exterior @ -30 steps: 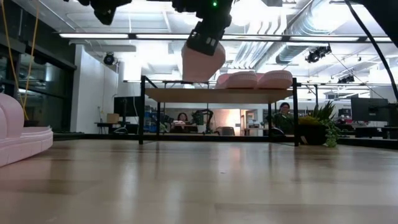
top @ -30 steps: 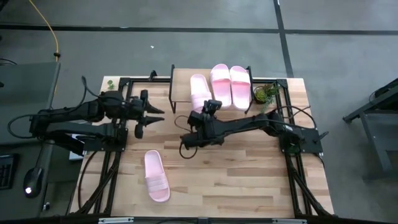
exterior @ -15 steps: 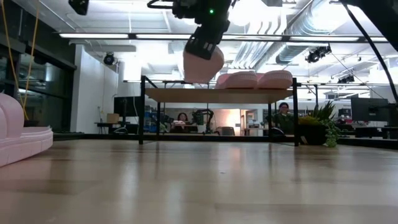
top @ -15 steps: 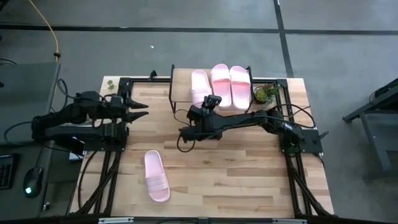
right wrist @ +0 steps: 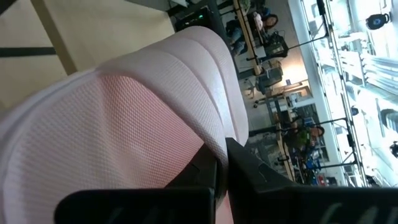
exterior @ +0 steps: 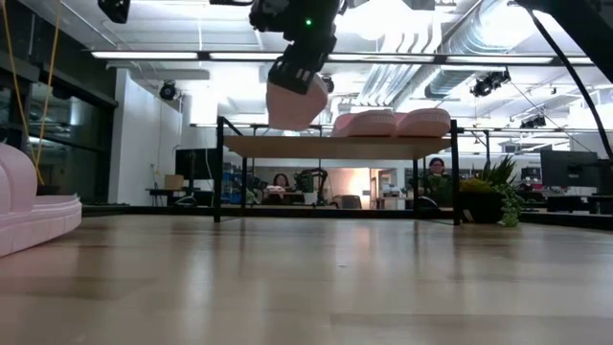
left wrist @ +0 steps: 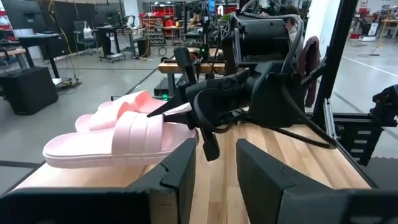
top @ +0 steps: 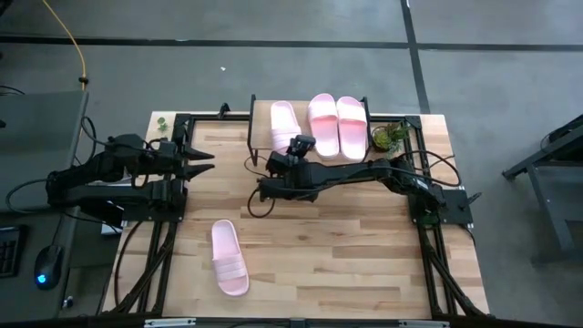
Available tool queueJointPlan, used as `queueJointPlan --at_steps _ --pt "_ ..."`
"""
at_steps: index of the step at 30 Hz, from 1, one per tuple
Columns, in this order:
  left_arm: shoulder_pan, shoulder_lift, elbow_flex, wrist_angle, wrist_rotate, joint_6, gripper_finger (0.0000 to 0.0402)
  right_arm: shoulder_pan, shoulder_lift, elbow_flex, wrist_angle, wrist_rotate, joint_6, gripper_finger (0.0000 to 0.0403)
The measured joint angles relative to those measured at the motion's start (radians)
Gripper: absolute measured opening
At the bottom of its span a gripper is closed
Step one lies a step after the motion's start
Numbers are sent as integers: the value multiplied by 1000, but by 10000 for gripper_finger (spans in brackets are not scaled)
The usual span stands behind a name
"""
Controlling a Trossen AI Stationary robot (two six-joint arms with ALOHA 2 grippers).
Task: Pick and place slides into the shelf
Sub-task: Put the pink slide on the shelf
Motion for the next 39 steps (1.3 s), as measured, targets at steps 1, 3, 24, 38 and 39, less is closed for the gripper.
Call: queueJointPlan --at_steps 1,3,24,38,39 --pt "0 0 0 0 0 0 101 0 0 0 8 -3 -11 0" --pt "0 0 0 -5 0 0 101 -3 0 0 19 -9 -21 0" --pt "0 0 0 -9 0 -5 101 -73 -1 0 241 -81 -257 0" --pt "0 0 0 -3 0 -5 101 -97 -1 114 252 -96 -352 0" --pt "0 0 0 -3 0 -5 101 -97 -1 122 251 -96 -358 0"
